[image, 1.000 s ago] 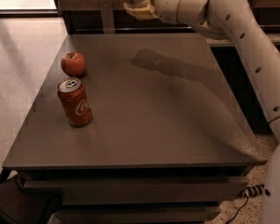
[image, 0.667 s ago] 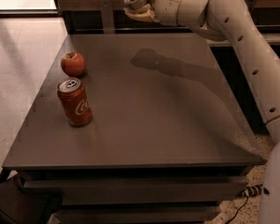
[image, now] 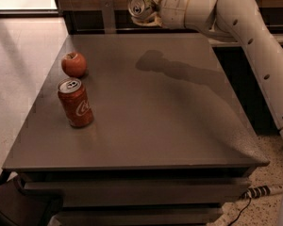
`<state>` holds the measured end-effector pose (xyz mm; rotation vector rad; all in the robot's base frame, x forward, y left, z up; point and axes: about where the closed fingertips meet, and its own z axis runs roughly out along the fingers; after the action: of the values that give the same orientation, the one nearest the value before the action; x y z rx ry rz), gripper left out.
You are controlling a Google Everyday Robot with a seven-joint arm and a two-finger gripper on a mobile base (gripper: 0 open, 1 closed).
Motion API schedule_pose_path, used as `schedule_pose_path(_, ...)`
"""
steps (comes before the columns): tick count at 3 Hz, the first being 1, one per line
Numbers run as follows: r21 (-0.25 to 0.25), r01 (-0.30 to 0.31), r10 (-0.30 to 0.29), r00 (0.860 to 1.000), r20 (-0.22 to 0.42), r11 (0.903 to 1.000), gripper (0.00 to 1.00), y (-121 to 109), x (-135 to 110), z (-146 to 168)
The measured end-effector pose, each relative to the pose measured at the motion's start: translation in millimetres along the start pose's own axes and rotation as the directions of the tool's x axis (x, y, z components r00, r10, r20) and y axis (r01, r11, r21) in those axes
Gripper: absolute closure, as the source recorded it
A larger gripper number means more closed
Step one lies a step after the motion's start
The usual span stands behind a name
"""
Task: Place 7up can upright
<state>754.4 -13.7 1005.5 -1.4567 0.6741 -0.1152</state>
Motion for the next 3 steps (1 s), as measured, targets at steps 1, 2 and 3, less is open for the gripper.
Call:
schedule_pose_path(1,-0.007,0.07,-0.07,0.998,0.002,0.9975,1.0,4.5,-1.4,2.2)
schedule_pose_path(2,-0.007,0.059,-0.059,0.998,0.004,0.9983,1.0,4.5,-1.9,3.2)
schedule_pose_path(3,-0.018,0.135,-0.135,0.991,-0.024,0.9907,1.0,11.7,-2.3,5.5)
